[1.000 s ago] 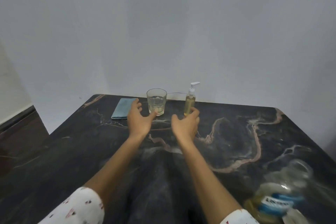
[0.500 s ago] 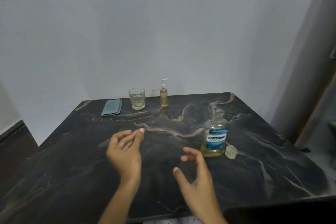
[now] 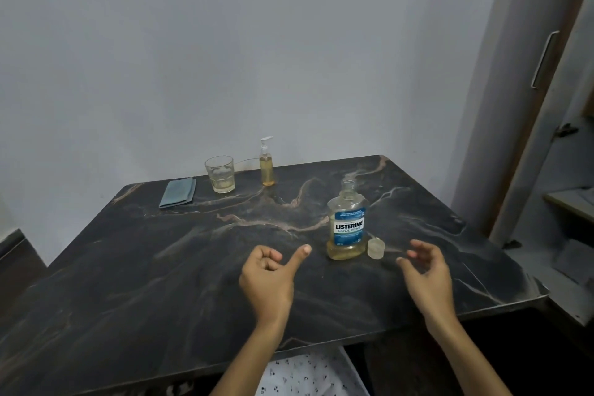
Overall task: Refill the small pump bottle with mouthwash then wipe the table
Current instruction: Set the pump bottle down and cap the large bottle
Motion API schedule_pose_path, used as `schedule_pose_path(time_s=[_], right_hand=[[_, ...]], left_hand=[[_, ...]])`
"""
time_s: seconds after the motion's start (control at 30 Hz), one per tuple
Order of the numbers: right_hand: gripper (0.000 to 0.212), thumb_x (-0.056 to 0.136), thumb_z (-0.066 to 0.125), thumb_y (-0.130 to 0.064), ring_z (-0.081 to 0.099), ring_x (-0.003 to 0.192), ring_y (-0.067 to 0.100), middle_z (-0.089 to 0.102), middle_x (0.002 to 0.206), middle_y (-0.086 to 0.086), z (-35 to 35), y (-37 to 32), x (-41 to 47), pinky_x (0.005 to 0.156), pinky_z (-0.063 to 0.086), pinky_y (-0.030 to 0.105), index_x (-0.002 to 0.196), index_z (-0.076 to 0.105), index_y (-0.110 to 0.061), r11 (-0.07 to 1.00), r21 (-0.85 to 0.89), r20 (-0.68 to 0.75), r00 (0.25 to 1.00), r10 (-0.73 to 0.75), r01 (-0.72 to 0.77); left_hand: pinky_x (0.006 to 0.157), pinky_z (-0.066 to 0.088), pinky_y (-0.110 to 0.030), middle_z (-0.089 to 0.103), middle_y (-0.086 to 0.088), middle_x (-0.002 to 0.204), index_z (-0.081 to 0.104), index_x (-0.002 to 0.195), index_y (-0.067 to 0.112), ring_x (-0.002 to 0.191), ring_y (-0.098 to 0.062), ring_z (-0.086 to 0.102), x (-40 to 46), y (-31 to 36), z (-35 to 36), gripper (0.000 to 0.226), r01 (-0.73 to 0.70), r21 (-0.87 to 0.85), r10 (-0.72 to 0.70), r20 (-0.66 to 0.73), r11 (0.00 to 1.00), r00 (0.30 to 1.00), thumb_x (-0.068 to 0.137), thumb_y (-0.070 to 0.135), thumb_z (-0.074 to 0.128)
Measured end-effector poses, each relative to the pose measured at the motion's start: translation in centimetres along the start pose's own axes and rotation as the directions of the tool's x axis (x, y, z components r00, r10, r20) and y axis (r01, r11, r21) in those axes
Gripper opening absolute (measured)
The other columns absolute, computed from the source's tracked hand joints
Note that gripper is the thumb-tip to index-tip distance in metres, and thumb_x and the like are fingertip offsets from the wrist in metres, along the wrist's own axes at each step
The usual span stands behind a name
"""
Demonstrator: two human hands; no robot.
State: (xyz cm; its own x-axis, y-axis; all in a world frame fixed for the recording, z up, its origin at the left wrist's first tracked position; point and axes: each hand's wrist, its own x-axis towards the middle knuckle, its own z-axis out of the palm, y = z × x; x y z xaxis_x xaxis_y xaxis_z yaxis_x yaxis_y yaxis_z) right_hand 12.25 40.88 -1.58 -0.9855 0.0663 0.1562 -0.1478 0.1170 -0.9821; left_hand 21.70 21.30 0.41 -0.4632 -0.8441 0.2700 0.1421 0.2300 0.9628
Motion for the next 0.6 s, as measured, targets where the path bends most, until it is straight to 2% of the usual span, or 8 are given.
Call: schedule_pose_path(time_s=[0.13,0.2,0.3,0.4,0.5,0.6], right_hand=[[0.04,0.081,0.069,-0.003,0.056,0.105,0.015,0.057,0.103,-0.004,0.6,1.2,1.7,0.087,0.046,0.033,0.109,0.053,-0.026,0.998,-0.064,0.001,1.0,0.021,-0.021],[0.044,0.078,0.073,-0.006,0.056,0.105,0.014,0.057,0.104,-0.007,1.2,1.5,2.4,0.09,0.047,0.037,0.109,0.052,-0.029,0.994,-0.107,0.021,0.999,0.027,-0.025],[0.051,0.073,0.08,-0.016,0.054,0.103,0.01,0.057,0.106,-0.008,2.3,1.7,3.1,0.083,0.045,0.029,0.11,0.049,-0.033,0.987,-0.159,0.059,0.998,0.019,-0.009],[0.059,0.07,0.082,-0.017,0.054,0.103,0.011,0.057,0.106,-0.008,3.1,1.9,3.5,0.078,0.041,0.023,0.115,0.047,-0.033,0.982,-0.187,0.115,0.993,-0.009,0.031],[0.068,0.069,0.083,-0.021,0.053,0.109,0.012,0.057,0.113,-0.008,3.5,2.0,3.5,0.088,0.046,0.035,0.125,0.045,-0.03,0.971,-0.23,0.158,0.987,-0.023,0.06],[0.064,0.076,0.077,-0.029,0.053,0.114,0.016,0.059,0.122,-0.006,3.6,2.1,3.2,0.094,0.046,0.045,0.13,0.042,-0.028,0.944,-0.319,0.154,0.987,-0.037,0.085]], left_hand=[[0.046,0.038,-0.019,0.04,0.007,0.046,0.05,0.068,0.013,0.04,-0.003,0.034,0.3,-0.2,1.2,0.05,-0.026,0.065,0.019,0.107,0.998,0.994,0.051,0.041,0.089],[0.047,0.039,-0.017,0.046,0.006,0.054,0.051,0.072,0.017,0.045,-0.003,0.038,0.5,-0.2,2.1,0.049,-0.045,0.056,0.035,0.168,0.997,0.985,0.051,0.039,0.089],[0.061,0.043,-0.013,0.054,0.006,0.083,0.05,0.086,0.026,0.072,-0.005,0.05,0.8,-0.4,4.1,0.054,-0.029,0.02,0.022,0.289,0.999,0.957,0.051,0.032,0.092],[0.076,0.039,-0.014,0.049,0.013,0.109,0.044,0.105,0.033,0.099,-0.003,0.049,0.8,-0.7,6.1,0.074,-0.019,0.034,0.004,0.393,0.999,0.919,0.049,0.035,0.092],[0.084,0.036,-0.009,0.045,0.015,0.119,0.038,0.118,0.034,0.11,-0.003,0.044,0.6,-1.2,7.7,0.089,-0.004,0.024,-0.007,0.439,1.0,0.898,0.047,0.036,0.092],[0.078,0.036,0.001,0.047,0.016,0.121,0.038,0.113,0.04,0.11,0.007,0.047,0.5,-1.7,8.9,0.085,0.012,-0.005,-0.008,0.473,1.0,0.881,0.049,0.031,0.093]])
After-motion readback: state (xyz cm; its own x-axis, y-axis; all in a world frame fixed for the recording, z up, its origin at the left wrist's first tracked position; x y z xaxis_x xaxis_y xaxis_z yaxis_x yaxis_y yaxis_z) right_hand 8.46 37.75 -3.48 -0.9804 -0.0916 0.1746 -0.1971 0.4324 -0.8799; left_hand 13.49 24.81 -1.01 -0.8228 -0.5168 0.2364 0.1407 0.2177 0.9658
